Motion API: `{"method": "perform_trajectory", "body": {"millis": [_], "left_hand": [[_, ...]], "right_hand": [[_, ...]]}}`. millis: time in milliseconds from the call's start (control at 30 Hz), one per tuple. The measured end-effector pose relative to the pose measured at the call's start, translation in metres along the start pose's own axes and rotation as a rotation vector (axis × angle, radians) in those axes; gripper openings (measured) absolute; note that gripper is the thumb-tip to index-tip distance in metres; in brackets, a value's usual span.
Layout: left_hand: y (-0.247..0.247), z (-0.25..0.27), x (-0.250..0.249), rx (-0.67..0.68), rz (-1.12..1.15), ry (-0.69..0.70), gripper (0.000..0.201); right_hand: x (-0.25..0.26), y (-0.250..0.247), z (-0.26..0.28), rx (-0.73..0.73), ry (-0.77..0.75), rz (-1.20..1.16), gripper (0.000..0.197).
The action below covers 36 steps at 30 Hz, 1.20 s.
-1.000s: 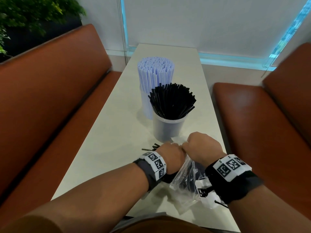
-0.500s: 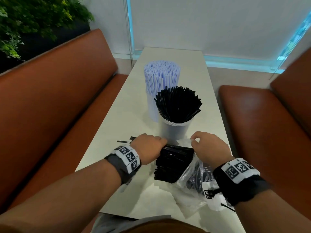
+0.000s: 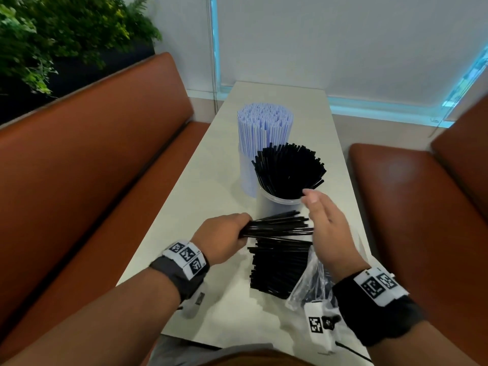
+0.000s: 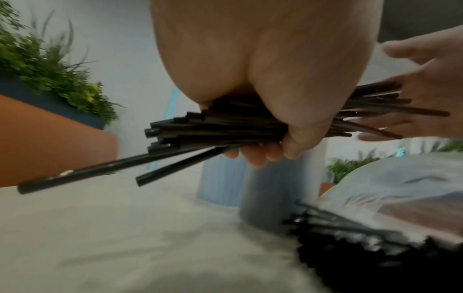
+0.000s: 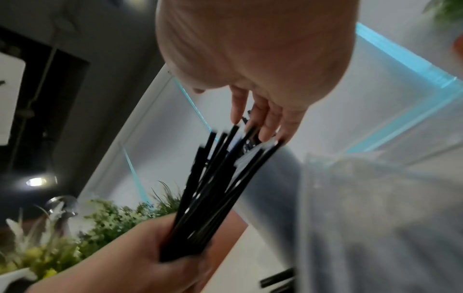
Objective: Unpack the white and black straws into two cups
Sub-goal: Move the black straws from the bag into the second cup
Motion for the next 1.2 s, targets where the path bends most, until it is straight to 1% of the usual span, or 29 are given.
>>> {"method": "perform_trajectory", "body": {"millis": [33,67,100,133,167,200,267,333,367,433,467,500,533,600,633,700,733,767,800,900,967,1033,1100,1133,1200], "left_hand": [[-0.002,-0.003,-0.013,-0.017,0.006,0.032,0.019],[-0.004,-0.006,-0.023,-0.032,0.010,0.057,0.022],[-0.007,-0.007,-0.029,-0.043,0.015,0.068,0.023],[-0.009,-0.008,-0.031,-0.050,0.022,0.069,0.024],[-0.011,-0.008,-0.032,-0.056,0.028,0.067,0.025],[-0.012,-0.008,-0.033,-0.060,0.034,0.067,0.026],[-0.011,-0.009,-0.038,-0.058,0.032,0.081,0.028],[-0.008,-0.011,-0.048,-0.037,-0.002,0.105,0.028],[-0.007,-0.012,-0.053,-0.029,-0.020,0.111,0.027],[-0.007,-0.016,-0.060,-0.033,-0.034,0.106,0.024],[-0.009,-0.018,-0.063,-0.052,-0.025,0.101,0.023],[-0.012,-0.020,-0.068,-0.077,-0.005,0.098,0.023],[-0.014,-0.022,-0.073,-0.099,0.015,0.097,0.024],[-0.016,-0.025,-0.083,-0.124,0.046,0.105,0.035],[-0.015,-0.026,-0.085,-0.122,0.057,0.102,0.039],[-0.018,-0.026,-0.079,-0.113,0.106,0.061,0.037],[-0.022,-0.026,-0.072,-0.118,0.175,0.028,0.035],[-0.030,-0.026,-0.065,-0.138,0.301,-0.008,0.034],[-0.040,-0.026,-0.061,-0.175,0.478,-0.035,0.033],[-0.080,-0.027,-0.065,-0.394,1.071,-0.027,0.027],[-0.102,-0.026,-0.070,-0.546,1.345,-0.004,0.028],[-0.113,-0.028,-0.069,-0.650,1.560,0.002,0.030],[-0.112,-0.032,-0.069,-0.689,1.732,-0.027,0.029],[-0.107,-0.034,-0.072,-0.679,1.784,-0.059,0.027],[-0.090,-0.037,-0.083,-0.605,1.806,-0.147,0.022]], "right_hand": [[0.002,0.007,0.001,0.042,0.001,0.018,0.033],[0.004,0.007,0.001,0.036,-0.007,0.053,0.027],[0.004,-0.001,-0.001,-0.031,-0.014,0.070,0.024],[0.004,-0.015,-0.003,-0.136,-0.016,0.053,0.023],[0.003,-0.029,-0.004,-0.221,-0.011,0.005,0.025],[0.002,-0.036,-0.004,-0.250,-0.002,-0.043,0.030],[0.002,-0.030,-0.003,-0.185,0.037,-0.128,0.037],[0.007,-0.017,0.000,-0.113,0.039,-0.124,0.033],[0.009,-0.015,0.000,-0.114,0.022,-0.108,0.029],[0.009,-0.019,-0.002,-0.183,0.005,-0.099,0.021],[0.008,-0.022,-0.004,-0.215,0.010,-0.088,0.020],[0.006,-0.023,-0.007,-0.218,0.017,-0.068,0.020],[0.005,-0.019,-0.010,-0.186,0.025,-0.045,0.022],[0.004,-0.004,-0.010,-0.069,0.062,-0.032,0.026],[0.004,0.000,-0.008,-0.044,0.073,-0.047,0.027],[0.004,-0.005,-0.004,-0.096,0.085,-0.172,0.035],[0.001,-0.010,-0.004,-0.134,0.112,-0.269,0.041],[-0.003,-0.014,-0.004,-0.156,0.165,-0.355,0.046],[-0.009,-0.014,-0.004,-0.163,0.240,-0.419,0.049],[-0.026,-0.006,0.000,-0.142,0.479,-0.523,0.052],[-0.032,0.004,0.004,-0.101,0.588,-0.567,0.054],[-0.032,0.013,0.009,-0.058,0.668,-0.614,0.060],[-0.028,0.023,0.013,-0.012,0.710,-0.684,0.065],[-0.025,0.029,0.014,0.020,0.715,-0.728,0.067],[-0.018,0.040,0.016,0.089,0.712,-0.815,0.067]]}}
Point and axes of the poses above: each hand's wrist, its own z-axis away from the middle knuckle, its own y-axis out of the palm, x = y × z, the point moved 8 cm from there along -z, towards the middle knuckle, and after that the axes turned 2 degrees about -x, right-handed, at the moved point
